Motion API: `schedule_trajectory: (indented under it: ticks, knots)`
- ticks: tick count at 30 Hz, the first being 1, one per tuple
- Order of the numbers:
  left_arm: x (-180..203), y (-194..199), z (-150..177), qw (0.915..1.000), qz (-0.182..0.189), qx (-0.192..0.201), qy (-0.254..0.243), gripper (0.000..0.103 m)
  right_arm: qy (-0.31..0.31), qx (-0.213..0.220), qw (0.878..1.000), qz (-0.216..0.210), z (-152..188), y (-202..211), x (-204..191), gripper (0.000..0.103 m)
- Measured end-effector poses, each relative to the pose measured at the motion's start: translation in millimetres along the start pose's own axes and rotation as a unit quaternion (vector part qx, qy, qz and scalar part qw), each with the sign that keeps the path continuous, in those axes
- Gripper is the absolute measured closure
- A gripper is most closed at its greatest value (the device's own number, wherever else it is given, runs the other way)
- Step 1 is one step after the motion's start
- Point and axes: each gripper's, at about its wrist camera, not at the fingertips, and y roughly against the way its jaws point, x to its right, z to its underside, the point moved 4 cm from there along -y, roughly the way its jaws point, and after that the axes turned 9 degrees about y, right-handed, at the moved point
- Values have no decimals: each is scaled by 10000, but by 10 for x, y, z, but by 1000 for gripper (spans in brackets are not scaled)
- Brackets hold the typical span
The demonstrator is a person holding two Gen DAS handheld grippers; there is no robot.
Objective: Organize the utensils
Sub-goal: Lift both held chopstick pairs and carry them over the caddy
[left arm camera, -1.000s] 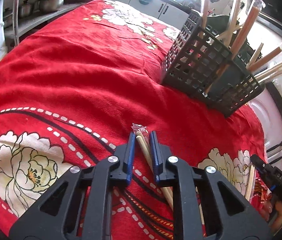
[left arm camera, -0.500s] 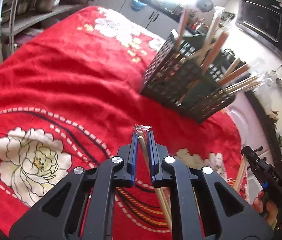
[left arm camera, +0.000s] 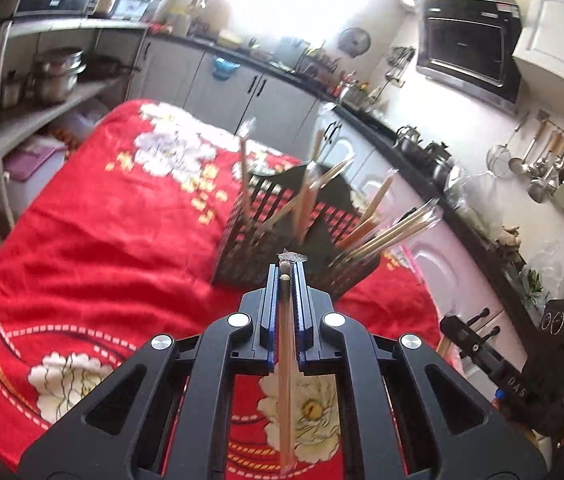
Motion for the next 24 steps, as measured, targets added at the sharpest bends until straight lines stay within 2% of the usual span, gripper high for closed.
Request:
schedule_trajectory:
  ticks: [12,24]
  knots:
    - [385,173,-324,9985,303,367,-282,99,392,495,9980,28,-376,174,-126,97]
    - [764,288,-692,9926,235,969,-694,99,703,960,9928,148,-788,280,-195,97]
